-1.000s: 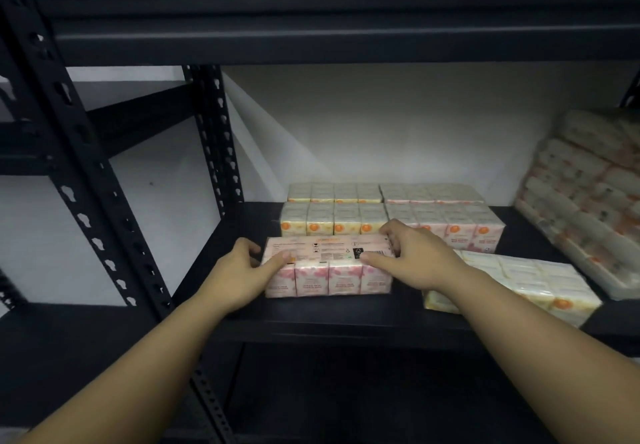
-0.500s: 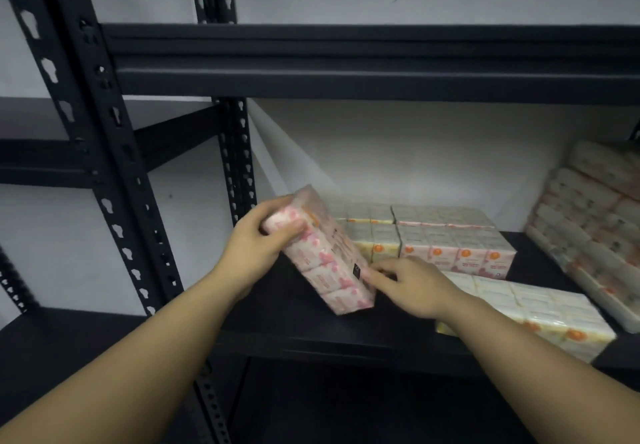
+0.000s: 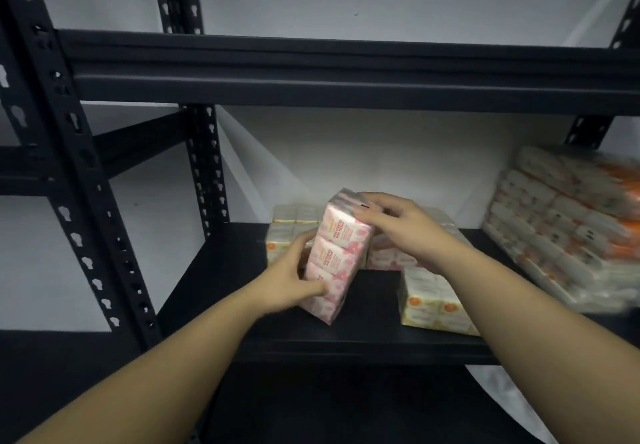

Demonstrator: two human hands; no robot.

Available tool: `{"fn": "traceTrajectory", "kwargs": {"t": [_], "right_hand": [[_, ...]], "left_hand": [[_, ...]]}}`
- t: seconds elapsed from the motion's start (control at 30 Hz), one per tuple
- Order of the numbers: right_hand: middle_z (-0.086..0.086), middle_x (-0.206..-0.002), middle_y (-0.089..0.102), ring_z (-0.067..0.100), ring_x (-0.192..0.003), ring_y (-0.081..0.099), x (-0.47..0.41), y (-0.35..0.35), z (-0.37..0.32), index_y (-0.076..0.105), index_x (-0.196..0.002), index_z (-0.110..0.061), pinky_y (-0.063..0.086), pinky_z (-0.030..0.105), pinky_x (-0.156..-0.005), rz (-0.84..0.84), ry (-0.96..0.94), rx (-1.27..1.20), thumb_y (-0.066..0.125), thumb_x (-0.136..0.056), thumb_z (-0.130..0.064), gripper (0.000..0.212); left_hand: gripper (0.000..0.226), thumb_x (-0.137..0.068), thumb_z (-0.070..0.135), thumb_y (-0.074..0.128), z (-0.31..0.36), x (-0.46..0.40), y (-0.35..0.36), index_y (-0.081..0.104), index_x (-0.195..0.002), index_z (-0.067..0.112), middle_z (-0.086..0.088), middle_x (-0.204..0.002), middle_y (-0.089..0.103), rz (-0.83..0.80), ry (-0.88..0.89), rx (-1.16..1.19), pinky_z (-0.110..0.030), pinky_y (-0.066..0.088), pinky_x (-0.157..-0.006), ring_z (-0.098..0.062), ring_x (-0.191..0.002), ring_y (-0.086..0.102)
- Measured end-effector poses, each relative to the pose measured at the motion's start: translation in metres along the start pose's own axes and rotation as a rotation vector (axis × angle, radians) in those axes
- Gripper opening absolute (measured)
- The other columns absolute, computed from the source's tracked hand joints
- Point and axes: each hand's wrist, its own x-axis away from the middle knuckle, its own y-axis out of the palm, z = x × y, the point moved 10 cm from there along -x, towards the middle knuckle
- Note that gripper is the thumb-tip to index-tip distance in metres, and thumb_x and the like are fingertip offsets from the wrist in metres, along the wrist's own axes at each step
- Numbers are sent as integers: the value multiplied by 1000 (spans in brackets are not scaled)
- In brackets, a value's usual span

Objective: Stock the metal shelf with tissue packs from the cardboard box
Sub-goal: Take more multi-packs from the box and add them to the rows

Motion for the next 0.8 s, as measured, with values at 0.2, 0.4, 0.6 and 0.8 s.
{"fn": "traceTrajectory", "kwargs": {"t": [0.2, 0.4, 0.6, 0.8], "right_hand": [[2, -111, 79, 20, -109, 73, 15, -23, 43, 61, -137, -26, 57, 38, -95, -4, 120, -197, 70, -97, -34, 42], [-13, -125, 71, 5, -116, 67, 30, -4, 62, 62, -136, -31, 52, 33, -104, -111, 92, 108, 76, -79, -65, 68], [-21, -124, 68, 2, -115, 63, 38, 36, 71, 57, -124, -49, 53, 33, -100, -257, 43, 527, 79, -74, -71, 59], [-18, -113, 71, 3, -104, 64, 41, 48, 73, 68, -125, -40, 56, 33, -90, -231, 29, 629, 83, -75, -61, 56]], "left_hand": [[76, -78, 38, 89, -16, 6, -12, 50, -144, 45, 16, -136, 62, 81, 58, -93, -42, 58, -101, -4, -127, 61], [67, -79, 30, 89, -20, 20, -44, 61, -137, 45, 18, -133, 54, 134, 117, -322, -36, 45, -114, -1, -126, 55], [70, -72, 37, 93, -33, 34, -54, 64, -135, 44, 21, -127, 47, 87, 55, -492, -25, 41, -110, 0, -124, 49], [75, -69, 69, 82, -37, 46, -56, 61, -138, 48, 24, -120, 46, 31, 10, -609, -28, 37, -108, -4, -121, 43]]}}
